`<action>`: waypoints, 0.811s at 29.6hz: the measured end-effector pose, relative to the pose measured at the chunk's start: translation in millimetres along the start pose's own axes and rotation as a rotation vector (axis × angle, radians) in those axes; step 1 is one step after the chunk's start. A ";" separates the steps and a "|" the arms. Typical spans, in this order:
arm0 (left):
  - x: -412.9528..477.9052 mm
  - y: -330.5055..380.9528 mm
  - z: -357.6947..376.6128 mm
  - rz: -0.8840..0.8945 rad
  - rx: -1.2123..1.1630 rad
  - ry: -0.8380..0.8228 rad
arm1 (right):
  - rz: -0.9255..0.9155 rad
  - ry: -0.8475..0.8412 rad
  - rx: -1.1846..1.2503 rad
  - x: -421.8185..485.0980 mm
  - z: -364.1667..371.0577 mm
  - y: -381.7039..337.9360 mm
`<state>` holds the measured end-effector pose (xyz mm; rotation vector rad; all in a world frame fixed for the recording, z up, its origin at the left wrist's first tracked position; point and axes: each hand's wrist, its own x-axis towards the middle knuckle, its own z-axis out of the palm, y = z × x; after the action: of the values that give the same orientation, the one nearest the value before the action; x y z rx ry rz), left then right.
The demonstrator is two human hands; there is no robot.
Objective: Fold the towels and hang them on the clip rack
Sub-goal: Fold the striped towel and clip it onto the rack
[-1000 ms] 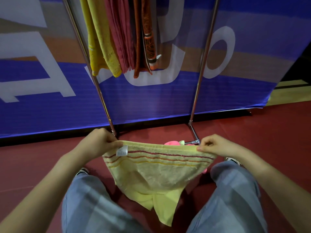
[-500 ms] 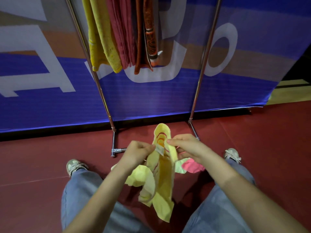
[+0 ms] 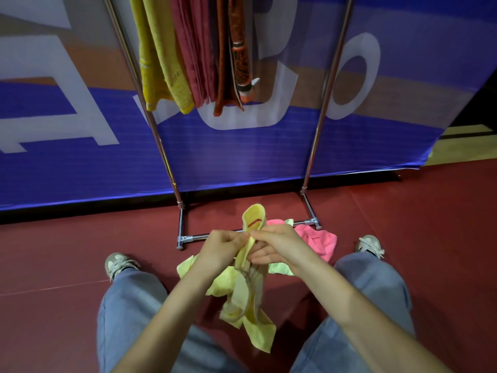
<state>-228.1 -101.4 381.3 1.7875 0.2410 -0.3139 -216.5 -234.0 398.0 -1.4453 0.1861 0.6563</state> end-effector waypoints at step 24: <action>-12.6 13.7 -31.3 0.419 0.668 -0.352 | -0.340 -0.238 -0.996 1.3 -44.9 -4.1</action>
<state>-232.9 -74.1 405.0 2.3286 -0.5448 -0.4291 -201.4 -276.3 394.3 -2.2476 -0.6529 0.6547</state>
